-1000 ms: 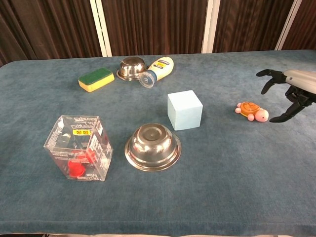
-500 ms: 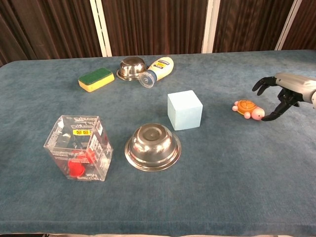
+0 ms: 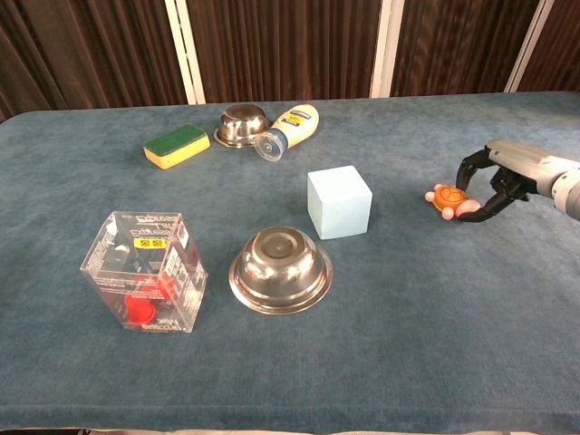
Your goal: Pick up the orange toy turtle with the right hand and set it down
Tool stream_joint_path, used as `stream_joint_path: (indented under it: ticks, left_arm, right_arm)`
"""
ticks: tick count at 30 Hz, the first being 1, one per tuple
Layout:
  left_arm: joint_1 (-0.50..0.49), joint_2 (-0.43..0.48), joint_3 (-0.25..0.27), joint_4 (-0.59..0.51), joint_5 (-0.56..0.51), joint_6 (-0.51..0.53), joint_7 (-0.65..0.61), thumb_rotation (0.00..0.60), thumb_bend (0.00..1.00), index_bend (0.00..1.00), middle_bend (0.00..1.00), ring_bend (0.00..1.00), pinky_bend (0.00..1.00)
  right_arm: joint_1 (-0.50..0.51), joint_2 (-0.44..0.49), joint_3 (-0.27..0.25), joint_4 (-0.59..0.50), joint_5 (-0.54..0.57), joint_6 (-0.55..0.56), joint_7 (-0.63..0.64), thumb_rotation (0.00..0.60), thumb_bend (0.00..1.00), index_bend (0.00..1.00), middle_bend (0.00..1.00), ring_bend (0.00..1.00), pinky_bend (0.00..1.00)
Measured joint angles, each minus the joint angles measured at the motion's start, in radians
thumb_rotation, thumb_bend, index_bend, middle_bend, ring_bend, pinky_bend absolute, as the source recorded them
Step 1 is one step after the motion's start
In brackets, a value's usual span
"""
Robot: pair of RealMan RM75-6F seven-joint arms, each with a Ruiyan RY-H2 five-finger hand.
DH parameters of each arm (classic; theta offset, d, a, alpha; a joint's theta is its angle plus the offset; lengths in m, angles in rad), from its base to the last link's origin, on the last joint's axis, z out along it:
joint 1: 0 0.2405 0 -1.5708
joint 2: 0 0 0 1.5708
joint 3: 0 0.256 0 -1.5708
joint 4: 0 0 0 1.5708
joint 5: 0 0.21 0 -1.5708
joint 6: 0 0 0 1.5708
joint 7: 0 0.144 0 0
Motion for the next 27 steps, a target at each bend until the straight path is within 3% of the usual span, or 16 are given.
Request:
stream_joint_path:
  ticks: [6,14,19,21,25,27]
  left_arm:
    - [0.000,0.000,0.001,-0.001,0.000,-0.001,0.002,0.600,0.45,0.27,0.12,0.13,0.41]
    - [0.000,0.000,0.001,-0.002,0.000,-0.001,0.004,0.600,0.45,0.27,0.12,0.13,0.41]
    - [-0.001,-0.001,0.001,-0.003,0.000,-0.002,0.008,0.600,0.45,0.27,0.12,0.13,0.41]
    - [0.000,0.000,0.001,-0.004,0.000,-0.002,0.009,0.600,0.45,0.27,0.12,0.13,0.41]
    - [0.000,0.000,0.001,-0.004,-0.001,-0.003,0.009,0.600,0.45,0.27,0.12,0.14,0.41]
    - [-0.001,-0.001,0.001,-0.004,-0.002,-0.004,0.009,0.600,0.45,0.28,0.12,0.15,0.41]
  right_arm:
    - [-0.005,-0.023,-0.008,0.040,-0.031,0.049,0.042,0.600,0.36,0.98,0.76,1.00,1.00]
    - [-0.013,-0.040,-0.021,0.085,-0.075,0.111,0.086,0.600,0.53,1.00,0.79,1.00,1.00]
    - [-0.018,-0.033,-0.021,0.070,-0.073,0.119,0.082,0.600,0.55,0.99,0.79,1.00,1.00]
    - [-0.022,-0.022,-0.021,0.049,-0.071,0.111,0.080,0.600,0.51,0.89,0.76,1.00,1.00]
    - [-0.025,0.009,-0.030,0.006,-0.069,0.075,0.083,0.600,0.31,0.48,0.47,0.96,0.96]
    - [-0.027,0.030,-0.036,-0.023,-0.068,0.056,0.083,0.600,0.23,0.32,0.38,0.94,0.94]
